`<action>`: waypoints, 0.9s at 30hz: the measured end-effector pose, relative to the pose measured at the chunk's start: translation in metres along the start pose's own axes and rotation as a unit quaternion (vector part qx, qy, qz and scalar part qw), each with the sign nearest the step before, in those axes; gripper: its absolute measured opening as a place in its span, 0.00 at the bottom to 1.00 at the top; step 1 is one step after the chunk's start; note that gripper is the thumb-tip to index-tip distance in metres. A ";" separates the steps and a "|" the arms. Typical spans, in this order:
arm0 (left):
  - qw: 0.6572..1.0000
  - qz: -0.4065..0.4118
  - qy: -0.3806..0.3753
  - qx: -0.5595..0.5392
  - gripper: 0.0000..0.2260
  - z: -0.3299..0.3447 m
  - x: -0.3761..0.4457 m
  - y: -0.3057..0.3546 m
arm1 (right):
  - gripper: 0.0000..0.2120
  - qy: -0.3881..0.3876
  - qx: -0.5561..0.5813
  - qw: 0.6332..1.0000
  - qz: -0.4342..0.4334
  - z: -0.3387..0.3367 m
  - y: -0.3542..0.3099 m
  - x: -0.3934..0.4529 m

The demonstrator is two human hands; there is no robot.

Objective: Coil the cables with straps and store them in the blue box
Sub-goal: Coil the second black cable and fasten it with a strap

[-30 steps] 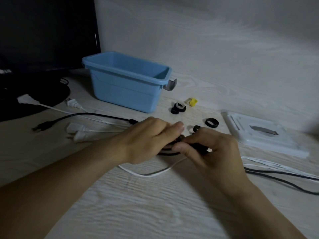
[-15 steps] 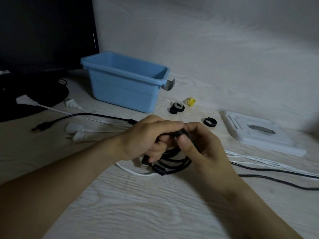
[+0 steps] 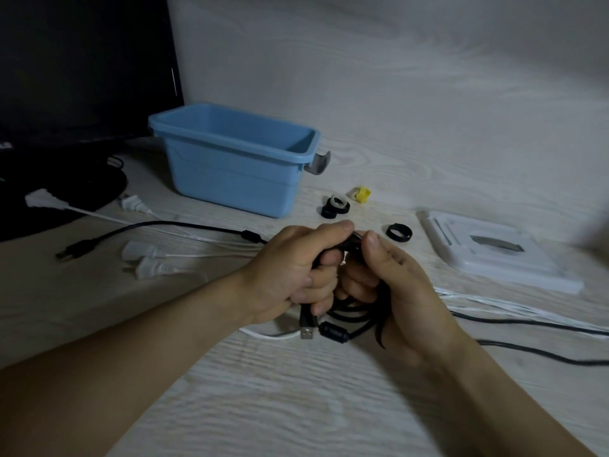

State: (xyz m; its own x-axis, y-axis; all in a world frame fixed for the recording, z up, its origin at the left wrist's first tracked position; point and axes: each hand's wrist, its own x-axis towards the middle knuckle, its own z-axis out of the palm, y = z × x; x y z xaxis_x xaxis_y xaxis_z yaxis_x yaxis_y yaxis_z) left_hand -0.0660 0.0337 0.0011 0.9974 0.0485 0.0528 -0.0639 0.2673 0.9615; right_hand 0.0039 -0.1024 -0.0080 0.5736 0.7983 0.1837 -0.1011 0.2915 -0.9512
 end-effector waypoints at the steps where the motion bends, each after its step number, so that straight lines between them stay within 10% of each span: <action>1: 1.000 -0.005 -0.007 -0.003 0.18 0.002 0.000 0.000 | 0.18 0.015 -0.002 1.000 -0.003 0.001 0.000 0.000; 12: 0.985 -0.065 -0.153 -0.044 0.18 -0.005 0.001 -0.005 | 0.20 0.119 -0.015 0.993 0.015 0.012 -0.007 -0.004; 20: 0.999 -0.032 -0.006 0.022 0.20 0.003 0.002 -0.012 | 0.22 0.127 -0.055 0.990 0.007 -0.003 0.005 0.001; 27: 0.983 0.011 0.109 -0.149 0.20 -0.020 0.005 0.008 | 0.20 0.145 -0.299 0.935 -0.125 -0.029 -0.005 -0.002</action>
State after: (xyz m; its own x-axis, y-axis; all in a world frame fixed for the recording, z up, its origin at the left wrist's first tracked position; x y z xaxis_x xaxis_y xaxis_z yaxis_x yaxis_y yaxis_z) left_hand -0.0617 0.0558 0.0038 0.9670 0.2541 -0.0177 -0.1245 0.5321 0.8375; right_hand 0.0265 -0.1206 -0.0107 0.7239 0.5425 0.4263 0.4885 0.0333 -0.8719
